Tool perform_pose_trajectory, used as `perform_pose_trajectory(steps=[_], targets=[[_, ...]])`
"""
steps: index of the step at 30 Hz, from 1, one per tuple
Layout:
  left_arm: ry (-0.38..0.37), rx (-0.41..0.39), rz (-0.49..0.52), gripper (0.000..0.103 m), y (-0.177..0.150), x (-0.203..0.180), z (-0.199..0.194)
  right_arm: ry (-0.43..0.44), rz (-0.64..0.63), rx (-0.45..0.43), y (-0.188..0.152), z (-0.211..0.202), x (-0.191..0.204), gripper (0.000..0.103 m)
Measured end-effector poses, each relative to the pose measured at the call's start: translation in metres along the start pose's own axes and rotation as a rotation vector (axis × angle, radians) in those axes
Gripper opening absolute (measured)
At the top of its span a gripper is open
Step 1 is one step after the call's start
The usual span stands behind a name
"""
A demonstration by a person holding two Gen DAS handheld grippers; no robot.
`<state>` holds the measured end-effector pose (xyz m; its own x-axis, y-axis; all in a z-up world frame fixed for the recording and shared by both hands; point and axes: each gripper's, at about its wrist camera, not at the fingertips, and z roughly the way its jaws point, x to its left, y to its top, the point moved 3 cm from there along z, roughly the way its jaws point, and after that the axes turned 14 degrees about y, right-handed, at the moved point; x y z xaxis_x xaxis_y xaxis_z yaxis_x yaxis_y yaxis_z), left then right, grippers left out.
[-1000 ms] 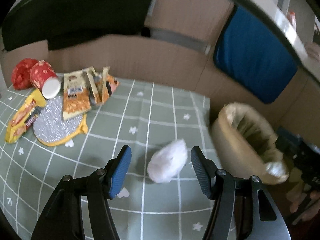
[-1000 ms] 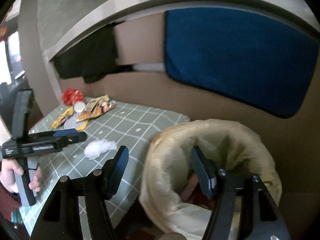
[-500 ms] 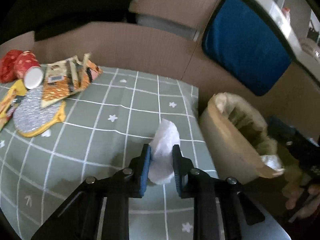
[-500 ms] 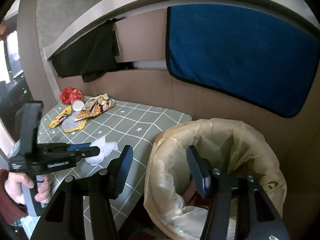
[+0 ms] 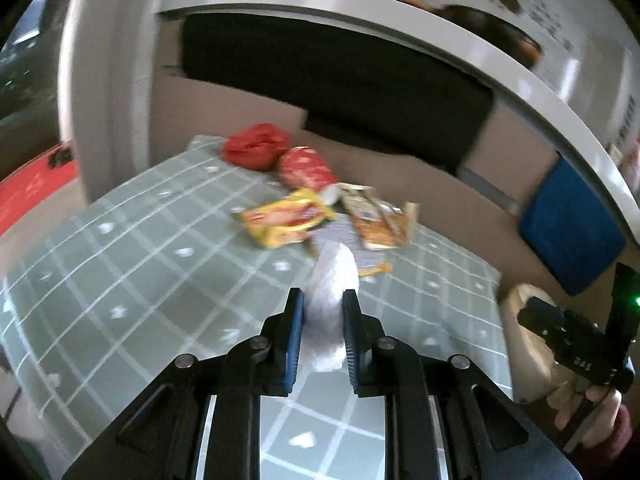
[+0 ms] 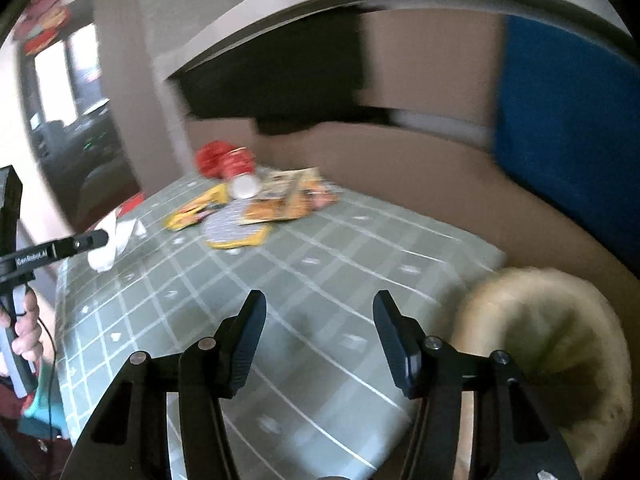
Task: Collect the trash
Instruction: 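Grasp the yellow cartoon snack bag with the right gripper while the left holds the tissue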
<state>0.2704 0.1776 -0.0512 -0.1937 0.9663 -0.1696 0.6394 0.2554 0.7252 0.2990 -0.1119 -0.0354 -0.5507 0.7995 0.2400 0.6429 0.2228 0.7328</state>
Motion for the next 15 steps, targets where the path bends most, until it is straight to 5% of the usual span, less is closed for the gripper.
perform_pose_trajectory(steps=[6, 15], targets=[[-0.014, 0.059, -0.034, 0.020, -0.019, 0.026, 0.013, 0.011, -0.041, 0.058, 0.042, 0.073, 0.009, 0.038], [-0.048, 0.081, -0.039, 0.020, -0.018, 0.030, 0.028, -0.027, 0.031, 0.128, 0.099, 0.196, -0.015, 0.038]])
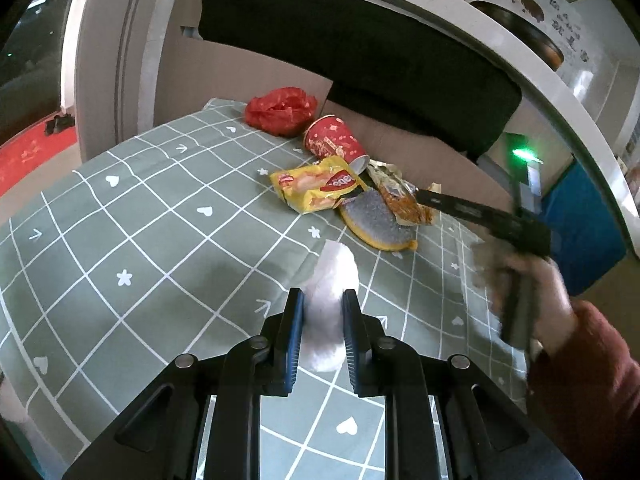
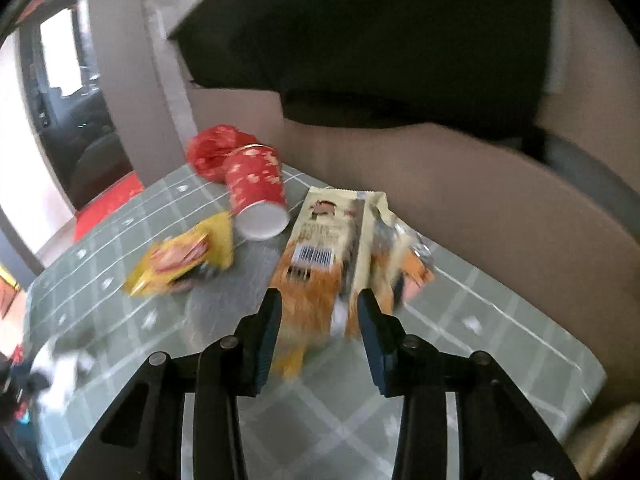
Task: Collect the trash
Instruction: 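Grasp the yellow cartoon snack bag with the right gripper while the left holds the tissue, then lift the snack bag off the table with the right gripper while the left holds the tissue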
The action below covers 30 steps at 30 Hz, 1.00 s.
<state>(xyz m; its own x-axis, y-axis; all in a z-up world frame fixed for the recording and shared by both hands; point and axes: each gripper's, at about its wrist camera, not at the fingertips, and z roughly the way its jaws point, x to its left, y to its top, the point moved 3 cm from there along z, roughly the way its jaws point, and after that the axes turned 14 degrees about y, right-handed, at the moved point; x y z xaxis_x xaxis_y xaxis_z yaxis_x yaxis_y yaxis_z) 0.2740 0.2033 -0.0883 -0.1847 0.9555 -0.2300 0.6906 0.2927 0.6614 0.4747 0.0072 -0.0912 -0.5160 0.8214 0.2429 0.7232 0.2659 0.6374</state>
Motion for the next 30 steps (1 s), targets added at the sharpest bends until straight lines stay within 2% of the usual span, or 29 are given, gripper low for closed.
perform_pose_trajectory(steps=[4, 6, 9, 10, 12, 16, 19, 24, 27, 30], targets=[[-0.009, 0.010, -0.015, 0.020, 0.002, 0.008, 0.003, -0.033, 0.102, 0.022, 0.015, 0.036, -0.023, 0.038], [-0.004, 0.015, -0.018, 0.020, 0.002, 0.013, 0.005, 0.028, 0.165, 0.072, 0.013, 0.049, -0.030, 0.039], [-0.006, 0.027, -0.032, 0.020, 0.001, 0.018, 0.006, 0.115, 0.125, 0.097, 0.004, 0.045, -0.021, 0.038], [-0.008, 0.033, -0.039, 0.020, 0.001, 0.019, 0.008, 0.131, 0.103, 0.116, 0.000, 0.044, -0.016, 0.031], [-0.013, 0.037, -0.042, 0.020, 0.000, 0.017, 0.010, 0.152, 0.031, 0.168, -0.016, 0.035, 0.000, 0.019], [-0.029, 0.045, -0.039, 0.020, -0.002, 0.008, 0.011, 0.189, -0.021, 0.204, -0.046, 0.012, 0.021, 0.010], [-0.037, 0.043, -0.023, 0.020, -0.004, -0.002, 0.009, 0.199, -0.051, 0.189, -0.062, -0.009, 0.032, 0.010], [-0.037, 0.026, -0.005, 0.020, -0.002, -0.012, 0.003, 0.202, -0.092, 0.105, -0.075, -0.062, 0.046, 0.009], [-0.046, 0.019, 0.002, 0.020, -0.001, -0.018, -0.002, 0.209, -0.087, 0.068, -0.069, -0.086, 0.048, 0.009], [-0.058, 0.020, 0.012, 0.020, -0.003, -0.024, -0.006, 0.204, -0.066, 0.063, -0.080, -0.111, 0.048, 0.009]])
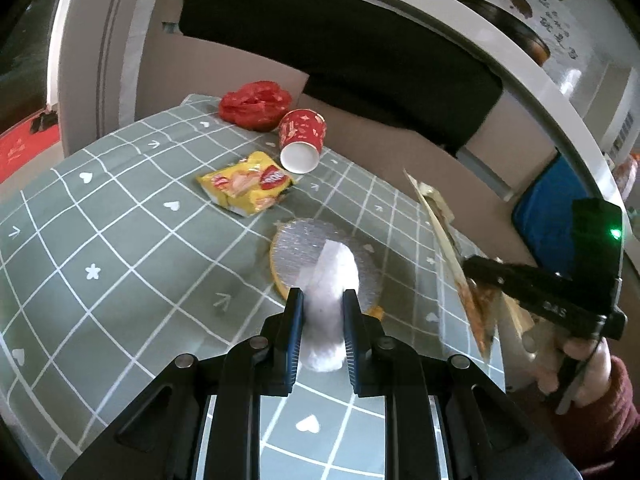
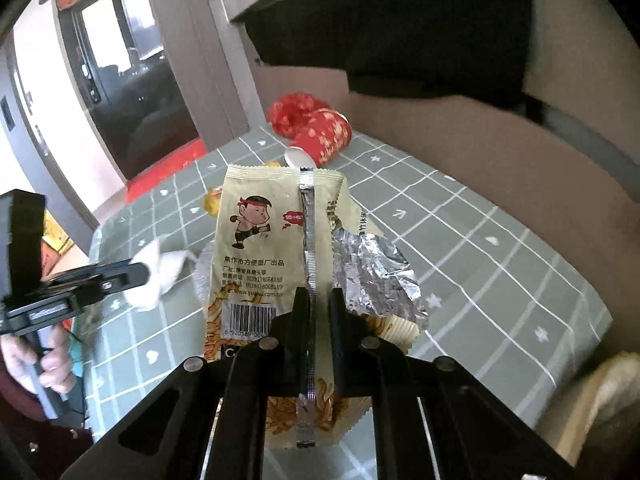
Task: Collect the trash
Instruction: 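Lift the snack bag off the table with the right gripper while the left holds the tissue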
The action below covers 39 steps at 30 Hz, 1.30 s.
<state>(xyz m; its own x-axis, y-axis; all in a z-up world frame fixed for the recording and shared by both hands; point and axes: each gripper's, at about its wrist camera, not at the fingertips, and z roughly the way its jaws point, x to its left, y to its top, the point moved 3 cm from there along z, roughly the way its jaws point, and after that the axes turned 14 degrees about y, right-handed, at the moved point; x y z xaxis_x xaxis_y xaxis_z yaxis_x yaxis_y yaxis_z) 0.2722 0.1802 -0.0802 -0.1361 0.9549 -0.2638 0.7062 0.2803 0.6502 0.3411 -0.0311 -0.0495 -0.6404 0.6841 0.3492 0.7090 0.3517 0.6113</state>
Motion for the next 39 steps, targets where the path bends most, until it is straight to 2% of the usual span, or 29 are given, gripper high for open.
perform_pose_trajectory(steps=[2, 5, 6, 7, 8, 9, 14, 18, 22, 29, 32, 36, 38, 39], targets=[[-0.005, -0.002, 0.010, 0.020, -0.002, -0.004, -0.002, 0.006, 0.017, 0.020, -0.012, -0.008, 0.002, 0.009], [-0.006, 0.006, 0.015, 0.020, -0.004, -0.007, -0.001, 0.027, 0.000, 0.044, -0.027, -0.011, 0.007, 0.016], [-0.006, 0.013, 0.014, 0.020, -0.005, -0.008, 0.000, 0.027, -0.014, 0.040, -0.030, -0.012, 0.008, 0.027], [-0.006, 0.017, 0.013, 0.020, -0.006, -0.009, 0.000, 0.022, -0.030, 0.043, -0.033, -0.012, 0.009, 0.046], [-0.008, 0.023, 0.013, 0.020, -0.007, -0.009, 0.000, 0.021, -0.040, 0.045, -0.036, -0.012, 0.010, 0.053], [-0.007, 0.026, 0.014, 0.020, -0.008, -0.010, 0.000, 0.017, -0.049, 0.047, -0.038, -0.010, 0.010, 0.055], [-0.004, 0.029, 0.019, 0.020, -0.011, -0.011, -0.003, 0.035, -0.078, 0.128, -0.050, 0.019, 0.015, 0.054], [0.000, 0.037, 0.026, 0.020, -0.013, -0.013, -0.001, -0.050, -0.166, 0.160, -0.059, 0.037, 0.019, 0.054], [0.000, 0.042, 0.023, 0.020, -0.014, -0.013, 0.000, -0.046, -0.148, 0.172, -0.063, 0.044, 0.014, 0.055], [-0.009, 0.057, 0.010, 0.020, -0.017, -0.012, 0.003, -0.009, -0.067, 0.136, -0.062, 0.042, 0.005, 0.058], [-0.007, 0.057, 0.008, 0.020, -0.018, -0.013, 0.002, 0.013, -0.054, 0.152, -0.060, 0.041, 0.004, 0.059], [-0.009, 0.056, 0.008, 0.020, -0.020, -0.013, 0.001, -0.015, -0.080, 0.205, -0.058, 0.041, 0.012, 0.059], [-0.007, 0.060, 0.009, 0.020, -0.020, -0.012, 0.001, 0.000, -0.095, 0.159, -0.055, 0.029, 0.017, 0.056], [-0.005, 0.063, 0.008, 0.020, -0.021, -0.011, 0.002, 0.015, -0.104, 0.108, -0.052, 0.018, 0.019, 0.056]])
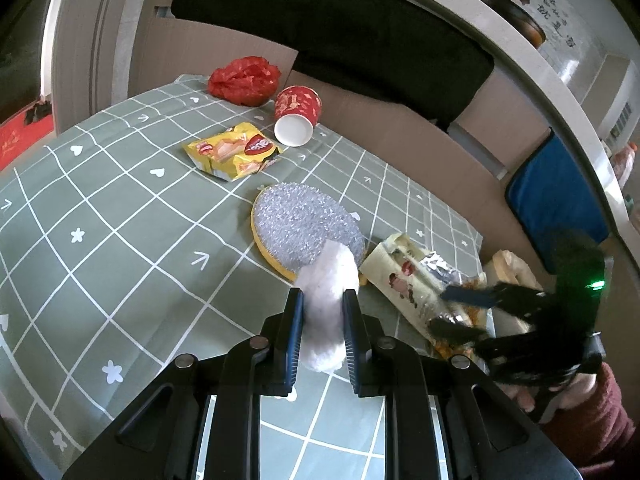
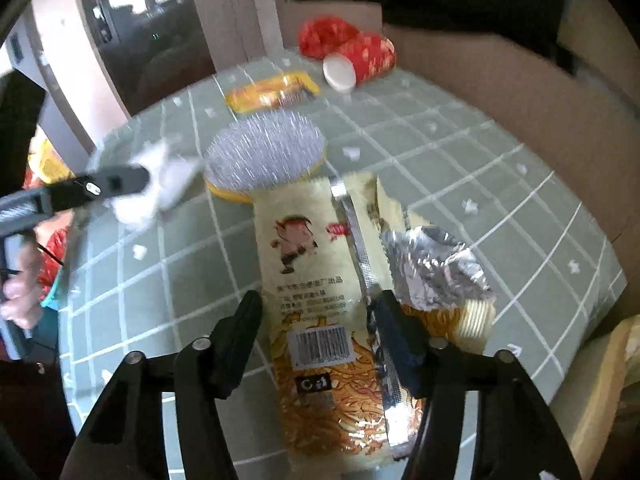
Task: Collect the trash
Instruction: 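Lift the snack bag off the table with the right gripper while the left holds the tissue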
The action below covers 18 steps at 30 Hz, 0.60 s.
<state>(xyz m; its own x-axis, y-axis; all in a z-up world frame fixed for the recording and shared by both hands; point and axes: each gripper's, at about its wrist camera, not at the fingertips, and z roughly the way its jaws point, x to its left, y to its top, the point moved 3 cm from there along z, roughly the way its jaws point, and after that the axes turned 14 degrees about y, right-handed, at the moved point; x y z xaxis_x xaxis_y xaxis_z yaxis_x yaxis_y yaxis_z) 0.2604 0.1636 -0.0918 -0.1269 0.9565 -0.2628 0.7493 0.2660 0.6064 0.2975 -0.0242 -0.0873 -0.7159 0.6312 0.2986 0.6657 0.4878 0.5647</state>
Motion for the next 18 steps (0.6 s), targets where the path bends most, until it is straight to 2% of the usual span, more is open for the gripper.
perform_pose_trajectory(steps=[3, 8, 16, 17, 18], targets=[[0.000, 0.001, -0.003, 0.020, 0.000, -0.001, 0.001, 0.022, 0.009, -0.081, 0.002, -0.016, -0.004, 0.056], [-0.005, 0.004, 0.005, 0.020, -0.001, -0.006, 0.003, 0.024, 0.073, 0.017, -0.005, 0.010, -0.025, 0.056], [0.006, 0.011, 0.005, 0.020, 0.000, -0.006, 0.007, -0.080, -0.058, 0.045, -0.005, 0.028, -0.016, 0.056], [0.003, 0.014, 0.003, 0.020, 0.000, -0.007, 0.007, -0.077, -0.043, 0.050, -0.004, 0.027, -0.017, 0.054], [0.001, 0.014, 0.006, 0.020, 0.000, -0.008, 0.006, -0.090, -0.025, 0.048, -0.003, 0.024, -0.017, 0.035]])
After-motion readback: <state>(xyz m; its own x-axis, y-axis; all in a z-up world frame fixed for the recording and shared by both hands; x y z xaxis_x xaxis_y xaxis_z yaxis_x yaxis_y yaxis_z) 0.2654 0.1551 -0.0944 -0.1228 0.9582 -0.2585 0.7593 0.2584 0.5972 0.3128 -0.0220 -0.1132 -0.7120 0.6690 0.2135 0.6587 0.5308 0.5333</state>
